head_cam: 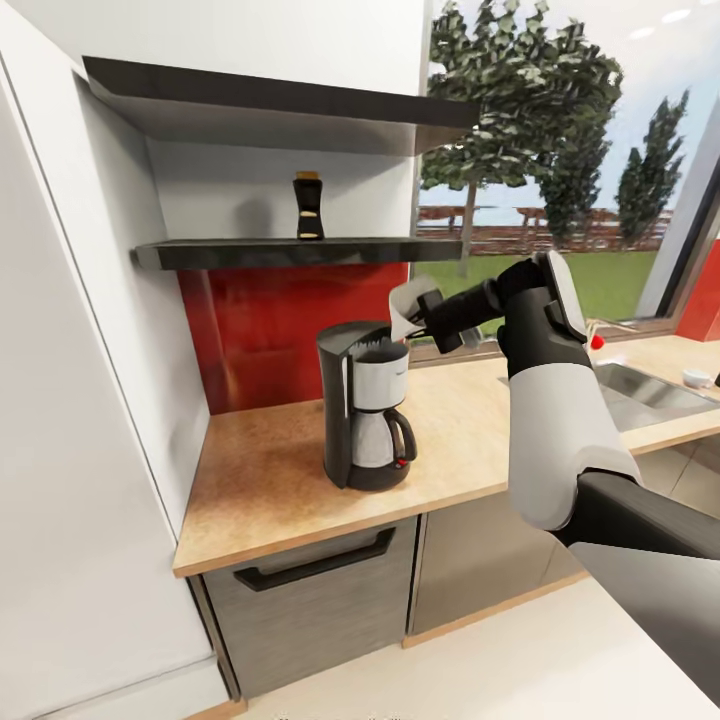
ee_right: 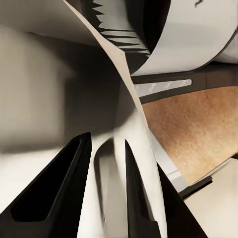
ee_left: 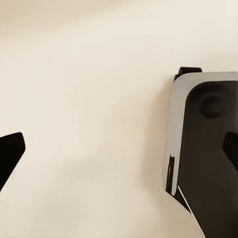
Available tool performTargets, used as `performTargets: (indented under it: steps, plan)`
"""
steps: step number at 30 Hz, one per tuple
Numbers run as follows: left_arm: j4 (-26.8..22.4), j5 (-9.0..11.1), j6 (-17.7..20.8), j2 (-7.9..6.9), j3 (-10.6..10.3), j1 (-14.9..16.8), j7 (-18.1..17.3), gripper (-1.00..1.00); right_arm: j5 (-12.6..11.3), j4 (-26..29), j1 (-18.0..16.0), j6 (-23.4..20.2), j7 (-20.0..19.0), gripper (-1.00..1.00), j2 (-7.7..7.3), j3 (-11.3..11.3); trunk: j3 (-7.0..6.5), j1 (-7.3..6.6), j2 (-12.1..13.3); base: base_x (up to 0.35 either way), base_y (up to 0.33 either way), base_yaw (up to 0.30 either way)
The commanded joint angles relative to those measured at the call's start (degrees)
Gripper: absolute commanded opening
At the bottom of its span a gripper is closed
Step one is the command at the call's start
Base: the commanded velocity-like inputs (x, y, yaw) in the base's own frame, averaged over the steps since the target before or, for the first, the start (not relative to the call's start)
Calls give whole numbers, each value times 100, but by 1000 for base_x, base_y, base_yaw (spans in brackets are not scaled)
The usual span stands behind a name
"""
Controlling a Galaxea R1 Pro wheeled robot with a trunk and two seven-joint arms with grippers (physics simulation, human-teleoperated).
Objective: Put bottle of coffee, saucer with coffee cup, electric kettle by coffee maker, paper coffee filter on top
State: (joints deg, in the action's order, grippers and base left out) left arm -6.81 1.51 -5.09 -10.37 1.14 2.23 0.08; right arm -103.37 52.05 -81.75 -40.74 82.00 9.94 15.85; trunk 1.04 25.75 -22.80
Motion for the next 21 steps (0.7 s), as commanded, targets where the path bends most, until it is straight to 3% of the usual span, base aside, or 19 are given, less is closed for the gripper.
performTargets:
  steps: [1,21]
  plan:
    - [4,16,-19,0,5,4,1,100,-25,1,-7,-40,42,-100,6,24,19,3,-12,0,0,0]
    - [4,16,-19,0,2,6,-17,100,-24,10,-7,-53,46,-100,6,15,45,3,-12,0,0,0]
